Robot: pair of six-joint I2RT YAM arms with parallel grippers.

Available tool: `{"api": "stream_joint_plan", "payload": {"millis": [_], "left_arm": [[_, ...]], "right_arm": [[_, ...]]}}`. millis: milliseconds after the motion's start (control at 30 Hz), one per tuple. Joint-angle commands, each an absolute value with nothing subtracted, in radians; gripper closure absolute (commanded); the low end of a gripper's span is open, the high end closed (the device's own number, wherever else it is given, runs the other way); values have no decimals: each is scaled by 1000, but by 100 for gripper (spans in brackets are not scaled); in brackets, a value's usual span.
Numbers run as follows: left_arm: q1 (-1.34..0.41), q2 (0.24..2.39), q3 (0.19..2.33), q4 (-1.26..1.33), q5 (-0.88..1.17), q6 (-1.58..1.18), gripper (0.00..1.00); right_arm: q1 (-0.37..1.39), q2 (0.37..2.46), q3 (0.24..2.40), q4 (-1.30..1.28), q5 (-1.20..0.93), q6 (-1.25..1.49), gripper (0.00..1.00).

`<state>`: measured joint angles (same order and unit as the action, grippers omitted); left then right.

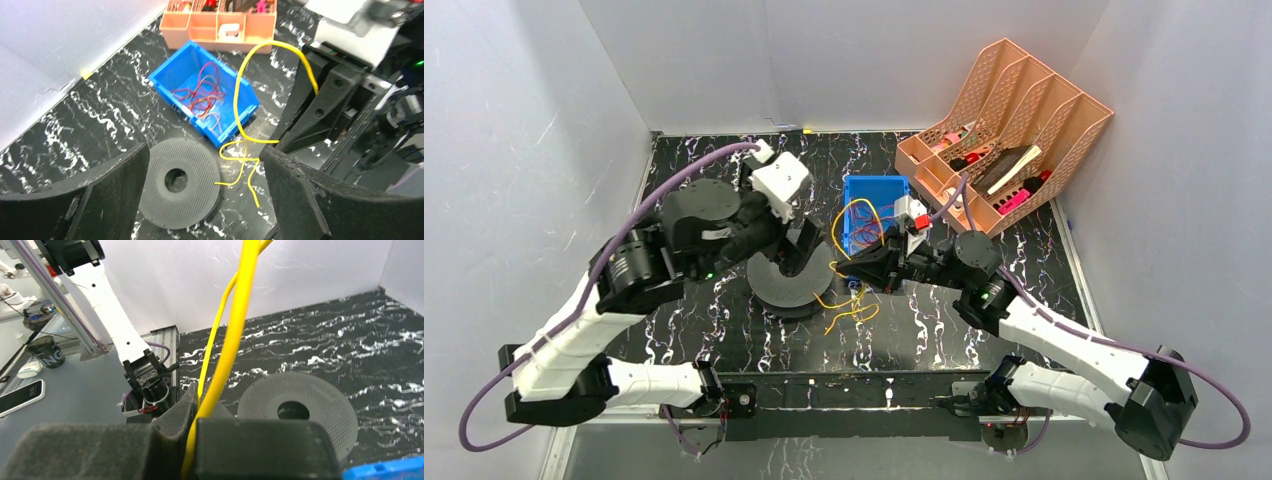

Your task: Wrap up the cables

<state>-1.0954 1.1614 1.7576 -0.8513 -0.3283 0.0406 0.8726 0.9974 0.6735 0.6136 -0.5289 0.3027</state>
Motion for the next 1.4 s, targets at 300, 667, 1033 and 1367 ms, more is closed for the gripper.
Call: {"api": "stream_joint_plan", "payload": {"millis": [300, 667, 1033, 1367], "left_arm": [[-1100, 868, 1321, -457, -32, -38, 5], [-1099, 858, 1001, -28, 200, -117, 2], [-1101, 883, 829, 297, 227, -81, 2], [-1100, 938, 814, 325, 306, -113, 2]], "right_arm": [[879, 826, 839, 222, -352, 355, 100], [879, 813, 969, 132, -336, 483, 100], [878, 842, 985, 201, -373, 623, 100], [878, 842, 988, 247, -330, 676, 100]]}}
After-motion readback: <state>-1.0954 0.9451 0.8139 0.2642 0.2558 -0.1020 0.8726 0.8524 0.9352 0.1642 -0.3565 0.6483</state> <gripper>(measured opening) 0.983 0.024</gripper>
